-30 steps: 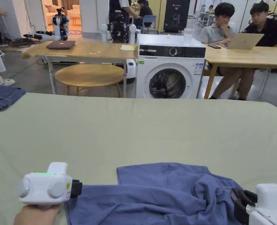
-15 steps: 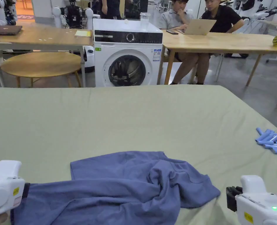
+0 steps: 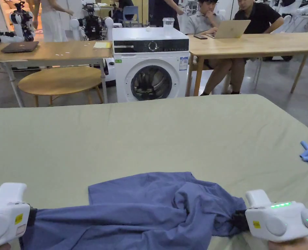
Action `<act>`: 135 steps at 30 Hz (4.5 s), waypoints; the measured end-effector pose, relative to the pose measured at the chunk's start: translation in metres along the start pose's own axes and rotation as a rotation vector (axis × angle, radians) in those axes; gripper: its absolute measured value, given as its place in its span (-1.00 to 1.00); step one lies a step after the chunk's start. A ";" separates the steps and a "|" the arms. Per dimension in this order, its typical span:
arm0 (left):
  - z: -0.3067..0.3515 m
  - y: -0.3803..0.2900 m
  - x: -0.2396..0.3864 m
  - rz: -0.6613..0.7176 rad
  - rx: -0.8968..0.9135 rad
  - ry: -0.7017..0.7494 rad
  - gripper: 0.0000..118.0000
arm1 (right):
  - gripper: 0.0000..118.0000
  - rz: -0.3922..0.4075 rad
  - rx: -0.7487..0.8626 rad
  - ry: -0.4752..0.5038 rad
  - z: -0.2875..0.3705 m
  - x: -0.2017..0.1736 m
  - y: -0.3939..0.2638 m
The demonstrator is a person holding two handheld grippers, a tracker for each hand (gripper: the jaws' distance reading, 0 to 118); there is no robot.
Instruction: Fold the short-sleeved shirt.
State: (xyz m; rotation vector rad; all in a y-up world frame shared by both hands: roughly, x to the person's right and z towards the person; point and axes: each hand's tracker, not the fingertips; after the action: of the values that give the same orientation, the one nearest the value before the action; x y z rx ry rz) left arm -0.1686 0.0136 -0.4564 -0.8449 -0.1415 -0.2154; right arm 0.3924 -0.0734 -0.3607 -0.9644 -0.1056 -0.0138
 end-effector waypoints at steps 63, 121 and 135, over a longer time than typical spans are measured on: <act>0.073 0.174 -0.111 0.125 0.363 0.173 -1.00 | -0.91 -0.176 0.666 -0.102 0.190 0.006 0.225; 0.093 -0.182 -0.091 0.273 0.119 0.004 0.77 | -1.00 0.010 0.593 0.130 0.175 -0.222 -0.013; 0.032 -0.182 -0.089 0.290 0.017 -0.004 -0.85 | -1.00 0.016 0.533 0.042 0.141 -0.188 0.020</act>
State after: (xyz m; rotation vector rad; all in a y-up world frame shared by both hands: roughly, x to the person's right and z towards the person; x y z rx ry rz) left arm -0.3004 -0.0674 -0.3224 -0.8384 -0.0233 0.0594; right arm 0.1945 0.0474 -0.3155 -0.4319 -0.0577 0.0092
